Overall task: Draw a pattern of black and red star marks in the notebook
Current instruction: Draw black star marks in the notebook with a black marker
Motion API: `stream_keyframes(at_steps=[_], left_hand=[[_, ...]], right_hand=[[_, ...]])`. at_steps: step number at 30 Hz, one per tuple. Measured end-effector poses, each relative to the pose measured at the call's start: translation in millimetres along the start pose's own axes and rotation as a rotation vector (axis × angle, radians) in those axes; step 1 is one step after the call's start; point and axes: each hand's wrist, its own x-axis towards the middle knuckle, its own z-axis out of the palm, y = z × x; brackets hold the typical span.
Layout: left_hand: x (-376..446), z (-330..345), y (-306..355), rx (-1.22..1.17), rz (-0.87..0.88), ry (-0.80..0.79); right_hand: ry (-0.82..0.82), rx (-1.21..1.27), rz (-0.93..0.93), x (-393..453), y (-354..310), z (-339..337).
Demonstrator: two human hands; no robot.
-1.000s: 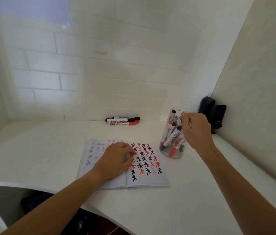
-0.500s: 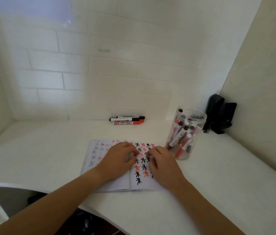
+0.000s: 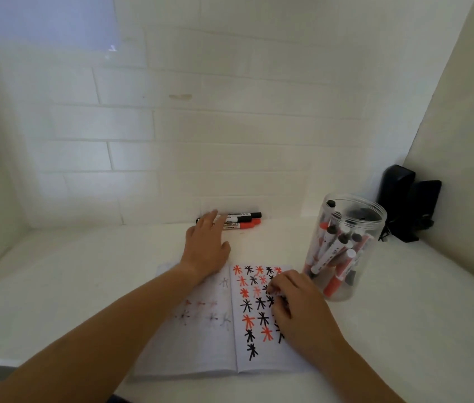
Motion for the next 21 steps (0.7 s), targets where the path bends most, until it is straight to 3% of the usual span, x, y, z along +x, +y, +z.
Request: stream_keyframes(at_steps=[8, 13, 21], left_hand=[[49, 5, -14, 0.125, -0.026, -0.168], [42, 2, -10, 0.114, 0.107, -0.256], [4, -19, -4, -0.020, 0.323, -0.171]], right_hand=[[-0.027, 0.029, 0.019, 5, 5, 1], [-0.024, 0.038, 0.024, 5, 6, -2], [-0.046, 0.033, 0.048, 5, 3, -5]])
